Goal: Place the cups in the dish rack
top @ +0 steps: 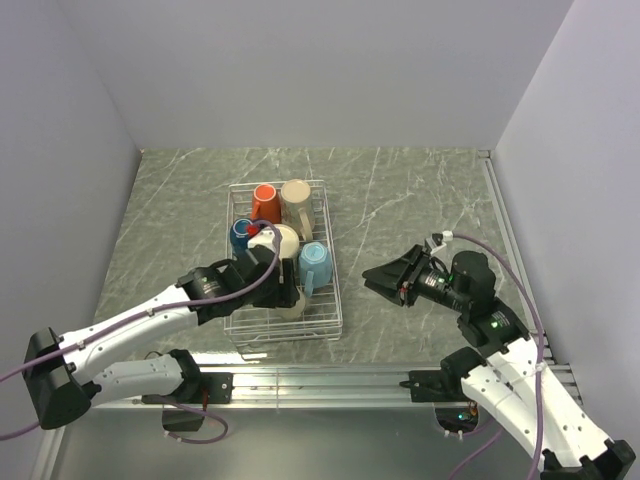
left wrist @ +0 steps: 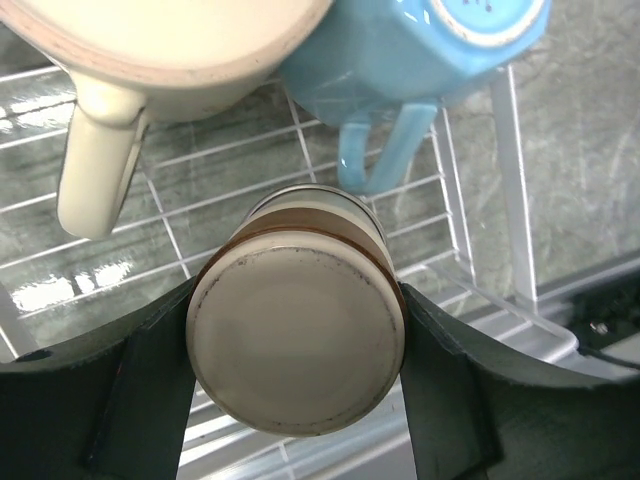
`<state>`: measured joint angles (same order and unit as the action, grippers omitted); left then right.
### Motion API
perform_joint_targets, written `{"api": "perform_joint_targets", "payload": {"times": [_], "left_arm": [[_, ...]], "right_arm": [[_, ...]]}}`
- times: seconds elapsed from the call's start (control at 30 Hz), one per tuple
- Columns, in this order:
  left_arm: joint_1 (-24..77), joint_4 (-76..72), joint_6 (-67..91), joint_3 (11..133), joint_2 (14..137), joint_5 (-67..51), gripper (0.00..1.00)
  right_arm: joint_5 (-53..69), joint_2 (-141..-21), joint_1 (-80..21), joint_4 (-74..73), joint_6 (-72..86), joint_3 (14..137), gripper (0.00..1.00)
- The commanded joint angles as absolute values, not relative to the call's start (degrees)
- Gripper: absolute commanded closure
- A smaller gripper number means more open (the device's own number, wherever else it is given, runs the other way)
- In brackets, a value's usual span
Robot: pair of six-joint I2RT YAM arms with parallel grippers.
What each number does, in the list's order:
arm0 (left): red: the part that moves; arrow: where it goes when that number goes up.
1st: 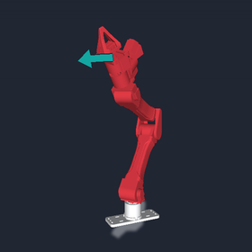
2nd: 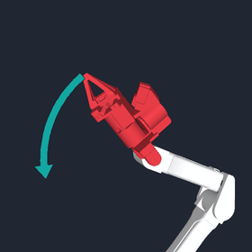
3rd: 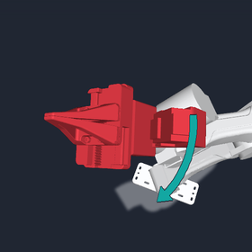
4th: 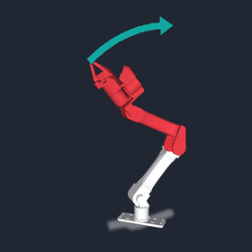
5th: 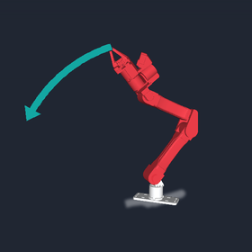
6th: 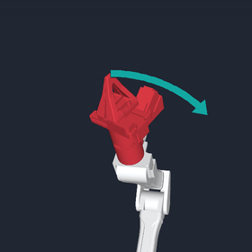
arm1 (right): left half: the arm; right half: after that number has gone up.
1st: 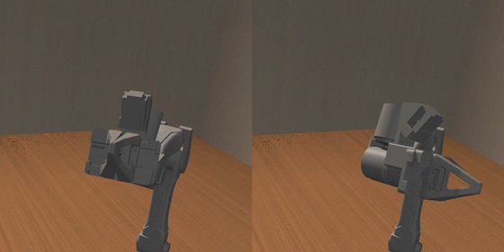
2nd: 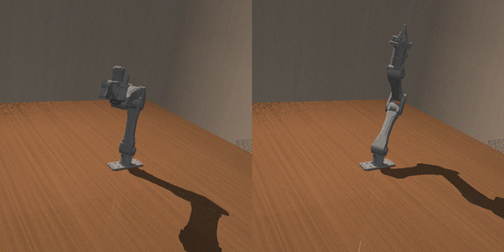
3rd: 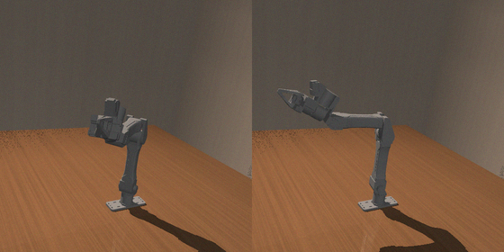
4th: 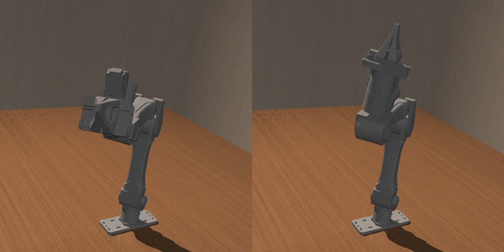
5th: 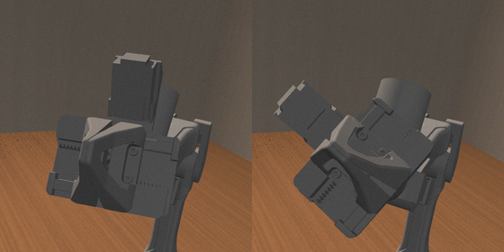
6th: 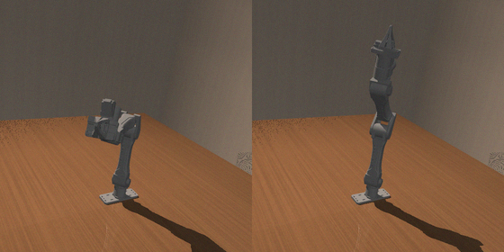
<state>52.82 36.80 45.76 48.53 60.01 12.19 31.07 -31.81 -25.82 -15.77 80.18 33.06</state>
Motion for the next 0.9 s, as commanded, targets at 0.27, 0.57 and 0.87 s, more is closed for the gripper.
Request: {"api": "perform_joint_targets", "payload": {"times": [0.27,0.57,0.87], "left_arm": [[59.24,34.54,48.16,48.87,67.66,24.08,1.00],[60.82,33.83,47.11,49.39,67.68,23.38,0.57],[61.61,39.63,46.40,53.34,65.66,23.38,0.01]], "right_arm": [[30.50,-28.74,-25.49,-18.45,78.14,34.36,0.52],[29.71,-29.18,-25.49,-20.21,75.85,35.42,0.50],[29.09,-29.00,-25.49,-19.86,75.41,34.63,0.49]]}}
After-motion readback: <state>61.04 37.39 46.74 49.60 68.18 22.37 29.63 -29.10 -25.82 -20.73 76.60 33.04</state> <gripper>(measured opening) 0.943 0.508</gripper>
